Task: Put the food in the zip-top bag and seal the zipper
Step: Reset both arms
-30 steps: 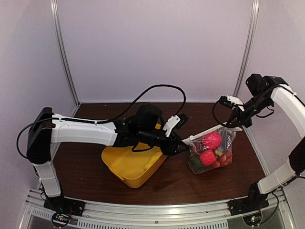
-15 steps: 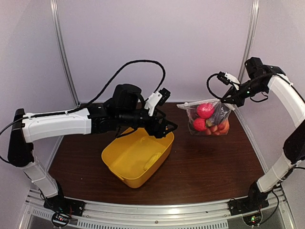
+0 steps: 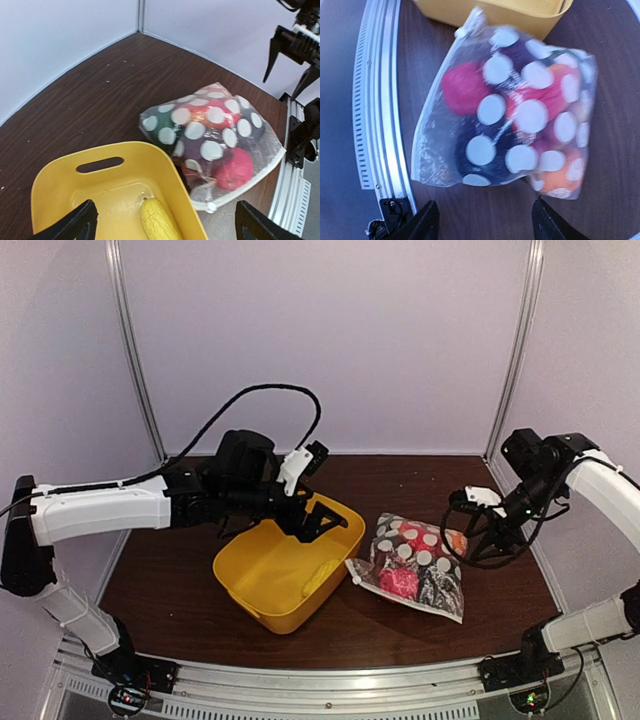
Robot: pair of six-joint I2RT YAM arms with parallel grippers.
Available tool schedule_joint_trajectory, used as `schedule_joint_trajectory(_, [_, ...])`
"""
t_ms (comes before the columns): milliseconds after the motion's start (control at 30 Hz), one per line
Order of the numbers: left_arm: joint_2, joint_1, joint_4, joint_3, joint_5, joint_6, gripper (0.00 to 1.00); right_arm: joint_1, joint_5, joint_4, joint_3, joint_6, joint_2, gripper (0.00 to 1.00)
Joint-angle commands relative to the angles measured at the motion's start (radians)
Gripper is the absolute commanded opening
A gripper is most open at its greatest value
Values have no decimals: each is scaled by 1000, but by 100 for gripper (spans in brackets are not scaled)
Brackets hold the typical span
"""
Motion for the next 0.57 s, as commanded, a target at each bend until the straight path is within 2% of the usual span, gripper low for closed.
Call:
schedule_joint_trajectory(0, [-94,79,-48,-8,-124,-24,98,-70,-49,-22,186,111,-79,71])
schedule_joint_trajectory(100, [-145,116,-104,3,-284,-15,98,-99,-19,193,186,373,-108,84])
schedule_joint_trajectory(133, [-171,126,-123,4,-342,-13,98,-106,18,292,154,460,-126,97])
schedule_joint_trajectory(167, [-194,134,-135,2,-413,-11,98,-109,88,392,121,547,-146,99])
schedule_joint_trajectory(233, [-237,143,-156,-3,-552,1,98,-113,236,583,54,696,-193,100])
schedule_joint_trajectory(300, [-279,159,-164,-10,-630,33,97,-113,388,735,0,845,-248,100])
schedule_joint_trajectory(367, [-318,180,-173,-16,-668,42,98,-113,431,812,-25,907,-281,100])
schedule_joint_trajectory(533, [-365,203,-133,-82,-657,50,98,-113,430,900,-81,1022,-300,100])
